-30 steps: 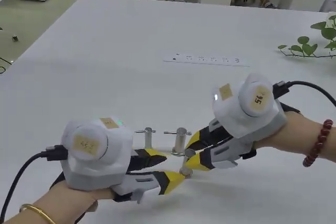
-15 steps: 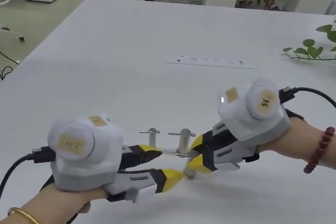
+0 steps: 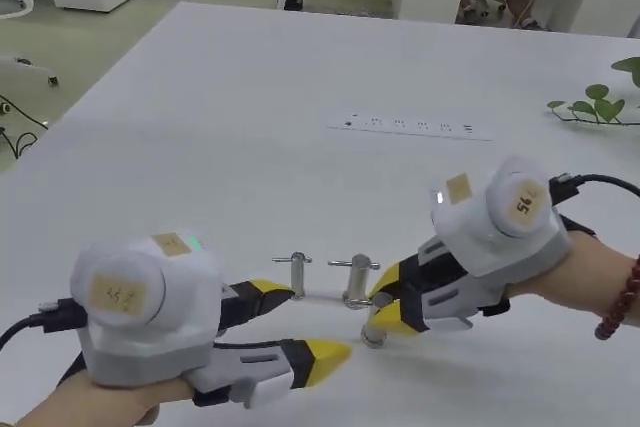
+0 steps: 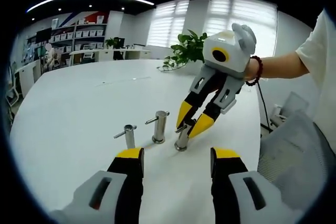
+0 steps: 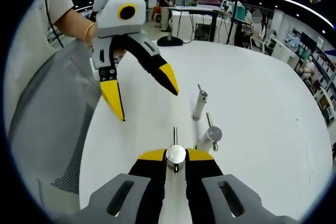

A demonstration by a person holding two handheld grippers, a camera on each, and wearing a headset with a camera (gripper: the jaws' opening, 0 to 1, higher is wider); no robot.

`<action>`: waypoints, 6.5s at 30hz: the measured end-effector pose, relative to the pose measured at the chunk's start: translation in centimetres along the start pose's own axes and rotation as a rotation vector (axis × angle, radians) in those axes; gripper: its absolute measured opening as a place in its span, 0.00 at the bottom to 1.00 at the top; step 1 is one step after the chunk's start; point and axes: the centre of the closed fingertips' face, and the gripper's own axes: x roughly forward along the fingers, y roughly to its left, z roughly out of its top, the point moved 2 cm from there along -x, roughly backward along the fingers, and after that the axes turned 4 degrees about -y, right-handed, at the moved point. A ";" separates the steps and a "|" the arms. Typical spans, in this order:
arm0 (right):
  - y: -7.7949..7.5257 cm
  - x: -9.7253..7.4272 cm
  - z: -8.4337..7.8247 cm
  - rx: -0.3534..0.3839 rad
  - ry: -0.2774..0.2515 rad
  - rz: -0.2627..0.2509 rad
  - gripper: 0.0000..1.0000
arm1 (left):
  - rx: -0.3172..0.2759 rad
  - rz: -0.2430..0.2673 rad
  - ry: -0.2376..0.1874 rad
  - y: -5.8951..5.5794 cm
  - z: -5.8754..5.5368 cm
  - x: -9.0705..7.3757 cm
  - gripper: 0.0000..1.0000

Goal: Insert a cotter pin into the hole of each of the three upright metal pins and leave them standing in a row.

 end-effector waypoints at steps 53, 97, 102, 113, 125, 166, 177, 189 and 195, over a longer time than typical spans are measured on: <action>-4.0 -2.4 -2.8 0.000 0.031 0.007 0.14 | 0.039 0.115 -0.053 2.5 1.4 -1.7 0.81; -1.9 -5.5 -1.9 0.384 -0.060 -0.344 0.52 | 0.039 0.166 -0.051 3.3 3.0 -2.8 0.79; -0.6 -5.6 -1.9 0.430 -0.079 -0.365 0.55 | 0.036 0.164 -0.040 3.3 3.0 -2.7 0.79; 0.7 -6.4 -1.8 0.503 -0.152 -0.444 0.71 | 0.042 0.152 -0.015 2.6 2.7 -3.2 0.86; 1.4 -6.7 -1.5 0.541 -0.200 -0.508 0.90 | 0.042 0.181 -0.018 2.1 2.7 -3.7 0.86; 5.1 -5.5 -1.7 0.584 -0.264 -0.577 0.94 | 0.026 0.267 -0.024 1.7 1.0 -5.6 0.84; 4.6 -6.2 -0.9 0.564 -0.295 -0.595 0.93 | 0.019 0.282 -0.038 1.7 0.9 -5.6 0.81; 4.4 -6.1 -0.6 0.570 -0.330 -0.591 0.91 | 0.042 0.300 -0.025 1.7 0.4 -5.7 0.81; 4.2 -6.1 -0.5 0.561 -0.324 -0.593 0.91 | 0.036 0.310 -0.040 2.0 0.6 -5.9 0.81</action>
